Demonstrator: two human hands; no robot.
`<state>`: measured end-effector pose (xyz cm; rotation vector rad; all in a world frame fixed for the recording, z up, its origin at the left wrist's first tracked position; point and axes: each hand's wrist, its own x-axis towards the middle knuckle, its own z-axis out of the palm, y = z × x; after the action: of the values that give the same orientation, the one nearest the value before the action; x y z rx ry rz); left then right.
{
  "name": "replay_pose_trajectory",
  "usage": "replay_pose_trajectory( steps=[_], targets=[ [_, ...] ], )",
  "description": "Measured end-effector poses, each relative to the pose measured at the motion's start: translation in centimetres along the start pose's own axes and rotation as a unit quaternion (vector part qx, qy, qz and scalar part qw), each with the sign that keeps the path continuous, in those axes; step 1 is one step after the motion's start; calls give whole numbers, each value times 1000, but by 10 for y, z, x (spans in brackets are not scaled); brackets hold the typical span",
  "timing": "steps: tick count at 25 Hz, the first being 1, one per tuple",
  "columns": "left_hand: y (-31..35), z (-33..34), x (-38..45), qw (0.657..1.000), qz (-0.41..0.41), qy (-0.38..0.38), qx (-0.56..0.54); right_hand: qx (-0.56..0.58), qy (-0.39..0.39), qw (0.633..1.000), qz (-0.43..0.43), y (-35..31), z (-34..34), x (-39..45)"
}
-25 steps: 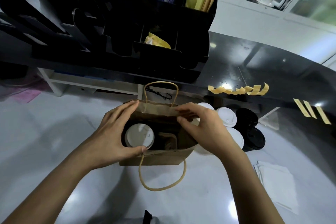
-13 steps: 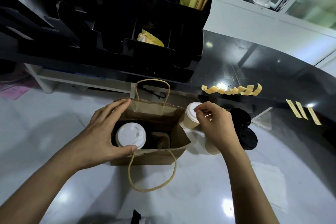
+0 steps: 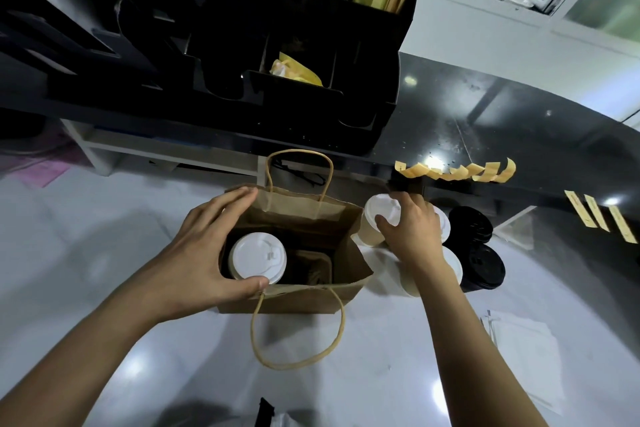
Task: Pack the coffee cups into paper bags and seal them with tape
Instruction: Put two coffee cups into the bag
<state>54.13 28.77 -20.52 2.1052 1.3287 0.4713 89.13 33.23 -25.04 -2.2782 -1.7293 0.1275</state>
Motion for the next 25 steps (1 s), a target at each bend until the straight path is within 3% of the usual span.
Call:
replay_pose_trajectory(
  steps=[7,16,25],
  targets=[
    [0,0,0,1000,-2,-4,1,-102,-88,991,13,9,14,16],
    [-1,1,0,1000,1,-3,2,5,-98,995,-5,-11,-1,-10],
    [-2,2,-1,1000,6,-5,5,174,-23,984,37,-37,-79,-49]
  ],
)
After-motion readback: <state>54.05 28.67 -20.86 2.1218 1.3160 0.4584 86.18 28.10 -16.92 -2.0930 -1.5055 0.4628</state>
